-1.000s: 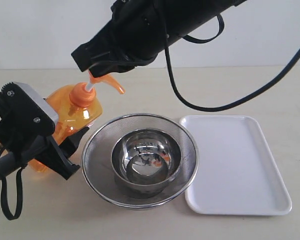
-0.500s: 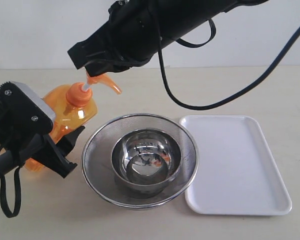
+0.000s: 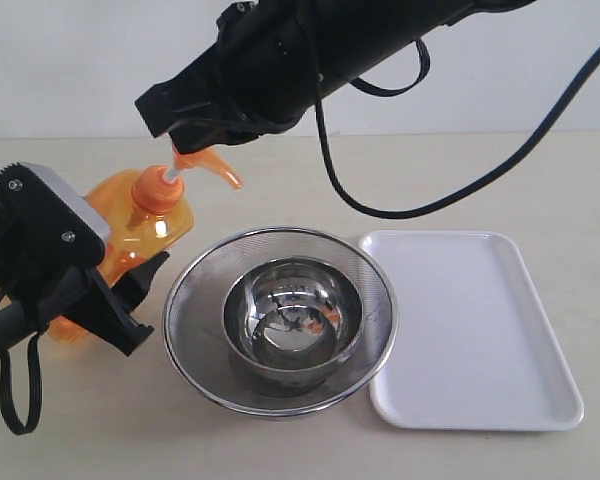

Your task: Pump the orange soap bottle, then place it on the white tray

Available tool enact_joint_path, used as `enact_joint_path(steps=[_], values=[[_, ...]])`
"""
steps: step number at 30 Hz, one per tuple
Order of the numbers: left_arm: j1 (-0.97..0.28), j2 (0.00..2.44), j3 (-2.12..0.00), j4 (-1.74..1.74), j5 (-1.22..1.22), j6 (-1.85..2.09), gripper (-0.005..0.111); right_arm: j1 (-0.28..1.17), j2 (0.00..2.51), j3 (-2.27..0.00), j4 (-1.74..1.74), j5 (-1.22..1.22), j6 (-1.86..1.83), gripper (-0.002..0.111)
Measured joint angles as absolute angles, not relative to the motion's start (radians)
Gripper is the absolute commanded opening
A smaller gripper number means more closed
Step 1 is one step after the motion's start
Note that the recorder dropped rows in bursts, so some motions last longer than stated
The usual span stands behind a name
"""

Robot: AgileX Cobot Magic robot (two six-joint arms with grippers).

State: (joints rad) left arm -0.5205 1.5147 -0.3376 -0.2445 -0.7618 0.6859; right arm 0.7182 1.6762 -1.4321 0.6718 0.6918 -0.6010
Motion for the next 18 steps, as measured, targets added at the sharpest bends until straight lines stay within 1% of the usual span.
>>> enact_joint_path(steps=[18], values=[[-0.516, 1.515, -0.338, -0.245, -0.756, 0.686, 0.005, 0.710, 1.693, -1.433, 0.668, 0.702, -0.619, 0.000]])
